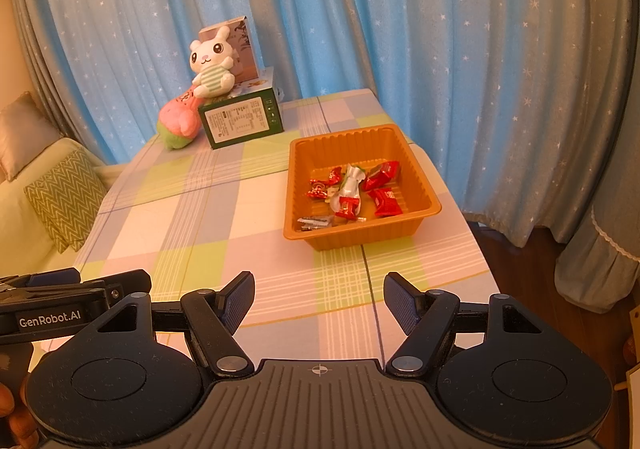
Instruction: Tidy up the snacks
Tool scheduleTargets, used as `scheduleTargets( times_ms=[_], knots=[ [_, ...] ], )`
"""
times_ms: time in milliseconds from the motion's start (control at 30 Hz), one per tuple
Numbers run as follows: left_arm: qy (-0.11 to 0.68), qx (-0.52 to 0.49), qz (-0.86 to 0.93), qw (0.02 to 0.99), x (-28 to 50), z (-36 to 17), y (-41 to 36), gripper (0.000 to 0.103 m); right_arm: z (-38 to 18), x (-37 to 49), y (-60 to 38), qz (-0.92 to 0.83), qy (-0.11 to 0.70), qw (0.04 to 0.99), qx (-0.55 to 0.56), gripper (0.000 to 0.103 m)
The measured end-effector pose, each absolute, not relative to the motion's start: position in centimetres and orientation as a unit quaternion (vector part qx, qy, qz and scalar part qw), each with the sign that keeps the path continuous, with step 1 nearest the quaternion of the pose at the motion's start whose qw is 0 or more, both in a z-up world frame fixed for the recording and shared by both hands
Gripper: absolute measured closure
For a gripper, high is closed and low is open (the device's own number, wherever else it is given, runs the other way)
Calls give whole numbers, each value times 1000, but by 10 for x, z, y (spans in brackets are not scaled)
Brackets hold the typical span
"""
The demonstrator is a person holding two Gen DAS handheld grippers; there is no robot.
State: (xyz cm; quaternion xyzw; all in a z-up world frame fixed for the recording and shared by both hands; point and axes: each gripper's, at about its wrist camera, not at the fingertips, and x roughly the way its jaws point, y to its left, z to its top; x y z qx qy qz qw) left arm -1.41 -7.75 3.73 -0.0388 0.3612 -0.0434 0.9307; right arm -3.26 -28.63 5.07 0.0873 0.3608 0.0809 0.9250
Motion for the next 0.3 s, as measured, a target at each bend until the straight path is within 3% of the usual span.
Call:
scheduleTargets(
  times_ms=[300],
  knots=[
    [356,-37,-44,933,-17,35,-75,0,51,-32,-286,81,361,925,87,32]
  ],
)
